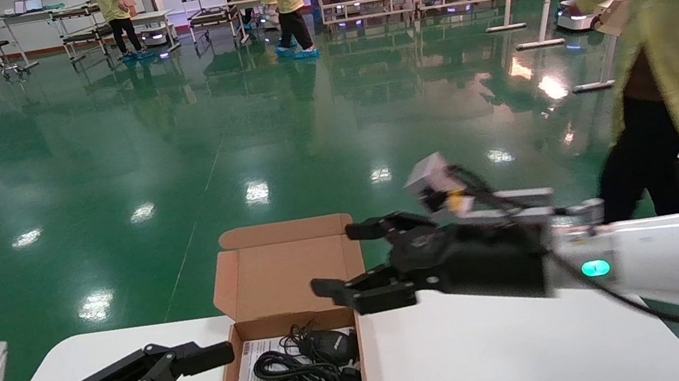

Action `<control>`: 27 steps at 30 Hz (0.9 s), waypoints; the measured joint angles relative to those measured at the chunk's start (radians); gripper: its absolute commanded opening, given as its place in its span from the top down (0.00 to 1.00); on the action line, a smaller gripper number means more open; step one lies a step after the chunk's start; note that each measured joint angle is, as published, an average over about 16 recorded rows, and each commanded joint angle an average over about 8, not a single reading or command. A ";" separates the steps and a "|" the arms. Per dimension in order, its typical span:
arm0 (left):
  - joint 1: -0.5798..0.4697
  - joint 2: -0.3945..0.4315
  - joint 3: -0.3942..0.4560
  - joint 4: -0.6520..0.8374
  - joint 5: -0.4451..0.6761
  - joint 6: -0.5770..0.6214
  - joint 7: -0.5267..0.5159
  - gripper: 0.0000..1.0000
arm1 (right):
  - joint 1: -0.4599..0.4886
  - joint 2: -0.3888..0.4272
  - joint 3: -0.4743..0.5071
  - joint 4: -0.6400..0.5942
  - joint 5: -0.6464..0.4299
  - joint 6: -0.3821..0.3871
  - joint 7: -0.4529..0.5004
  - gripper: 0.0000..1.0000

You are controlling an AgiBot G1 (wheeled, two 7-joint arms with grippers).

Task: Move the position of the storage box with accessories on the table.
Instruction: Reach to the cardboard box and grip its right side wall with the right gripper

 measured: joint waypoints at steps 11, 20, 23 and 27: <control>0.000 0.000 0.000 0.000 0.000 0.000 0.000 0.00 | 0.041 -0.178 -0.021 -0.285 -0.043 0.173 -0.121 0.00; 0.000 0.000 0.000 0.000 0.000 0.000 0.000 0.00 | 0.037 -0.202 -0.010 -0.364 -0.025 0.234 -0.143 0.00; 0.000 0.000 0.000 0.000 0.000 0.000 0.000 0.00 | 0.037 -0.194 -0.005 -0.376 -0.016 0.240 -0.125 0.00; 0.000 0.000 0.000 0.000 0.000 0.000 0.000 0.00 | 0.036 -0.184 0.006 -0.385 0.003 0.250 -0.079 0.00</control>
